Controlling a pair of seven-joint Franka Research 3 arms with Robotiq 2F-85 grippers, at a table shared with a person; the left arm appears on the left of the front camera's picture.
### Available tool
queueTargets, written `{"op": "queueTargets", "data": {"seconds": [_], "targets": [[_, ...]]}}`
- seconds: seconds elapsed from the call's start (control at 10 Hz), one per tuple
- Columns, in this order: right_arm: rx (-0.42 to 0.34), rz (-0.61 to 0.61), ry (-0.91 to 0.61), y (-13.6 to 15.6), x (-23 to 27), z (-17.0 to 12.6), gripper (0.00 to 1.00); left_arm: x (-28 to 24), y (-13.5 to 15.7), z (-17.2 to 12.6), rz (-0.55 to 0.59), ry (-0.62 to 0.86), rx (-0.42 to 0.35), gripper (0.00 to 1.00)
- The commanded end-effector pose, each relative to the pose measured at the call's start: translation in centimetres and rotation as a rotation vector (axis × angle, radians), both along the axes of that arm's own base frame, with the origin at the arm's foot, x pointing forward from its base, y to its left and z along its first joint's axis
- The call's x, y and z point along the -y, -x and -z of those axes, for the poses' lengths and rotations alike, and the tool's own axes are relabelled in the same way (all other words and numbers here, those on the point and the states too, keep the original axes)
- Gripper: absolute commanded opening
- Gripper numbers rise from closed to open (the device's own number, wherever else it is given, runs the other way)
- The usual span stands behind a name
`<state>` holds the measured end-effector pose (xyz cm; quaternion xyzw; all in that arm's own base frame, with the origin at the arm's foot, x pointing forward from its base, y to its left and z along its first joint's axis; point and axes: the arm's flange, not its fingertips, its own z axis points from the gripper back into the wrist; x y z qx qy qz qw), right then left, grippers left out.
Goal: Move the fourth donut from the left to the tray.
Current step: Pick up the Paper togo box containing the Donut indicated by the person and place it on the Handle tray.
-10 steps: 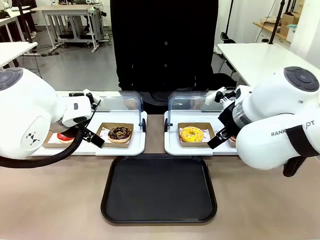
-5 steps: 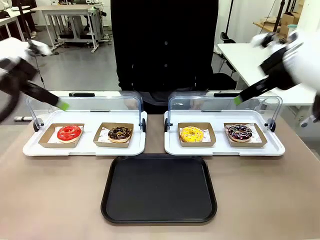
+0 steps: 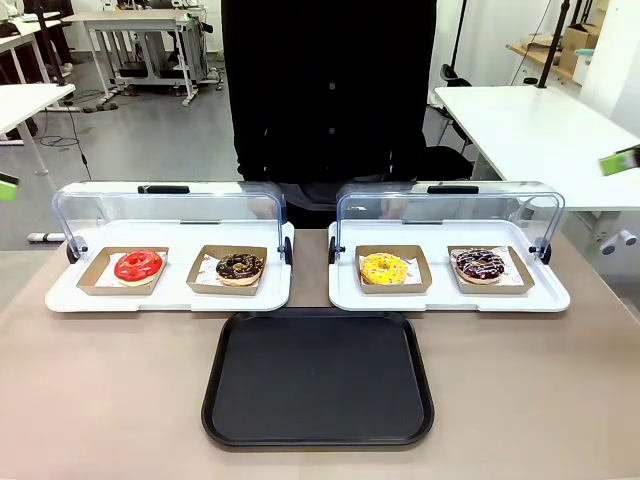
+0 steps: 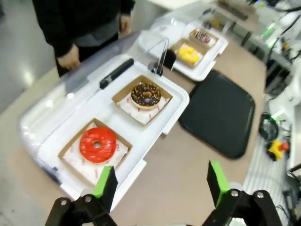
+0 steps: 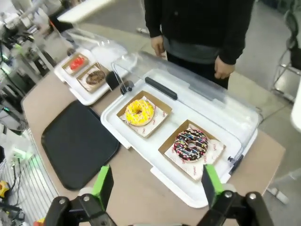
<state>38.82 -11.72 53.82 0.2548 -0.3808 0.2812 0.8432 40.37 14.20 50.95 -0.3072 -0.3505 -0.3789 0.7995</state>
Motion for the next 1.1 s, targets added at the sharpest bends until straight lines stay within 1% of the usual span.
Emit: {"op": "queueTargets", "data": {"seconds": [0.0,0.1,0.2,0.4,0.6,0.7,0.8,0.9,1.0], "targets": [[0.012,-0.06,-0.105,-1.2,4.0,1.0,1.0,-3.0,-1.4,0.9,0.051,0.088,0.024,1.0],[0.039,-0.069,-0.131,-1.0,6.1,1.3,1.0,-4.0,-1.1,1.1,0.072,0.133,0.055,1.0],[0.059,-0.084,-0.149,-0.7,7.6,1.5,1.0,-3.9,-0.6,1.3,0.075,0.149,0.087,1.0],[0.08,-0.1,-0.174,-0.8,9.1,2.1,1.0,-4.4,-0.1,2.1,0.076,0.188,0.144,1.0],[0.083,-0.086,-0.197,-1.0,9.9,2.2,1.0,-3.3,-0.1,3.2,0.07,0.211,0.163,1.0],[0.083,-0.111,-0.19,-1.2,9.8,2.2,1.0,-3.2,0.4,3.4,0.058,0.222,0.187,1.0],[0.071,-0.085,-0.199,-0.3,9.7,2.6,1.0,-2.8,0.5,3.5,0.064,0.247,0.222,1.0],[0.071,-0.085,-0.199,-0.3,9.7,2.6,1.0,-3.6,-0.2,3.0,0.062,0.198,0.141,1.0],[0.071,-0.085,-0.199,-0.3,9.7,2.6,1.0,-3.6,-0.2,3.0,0.062,0.198,0.141,1.0]]}}
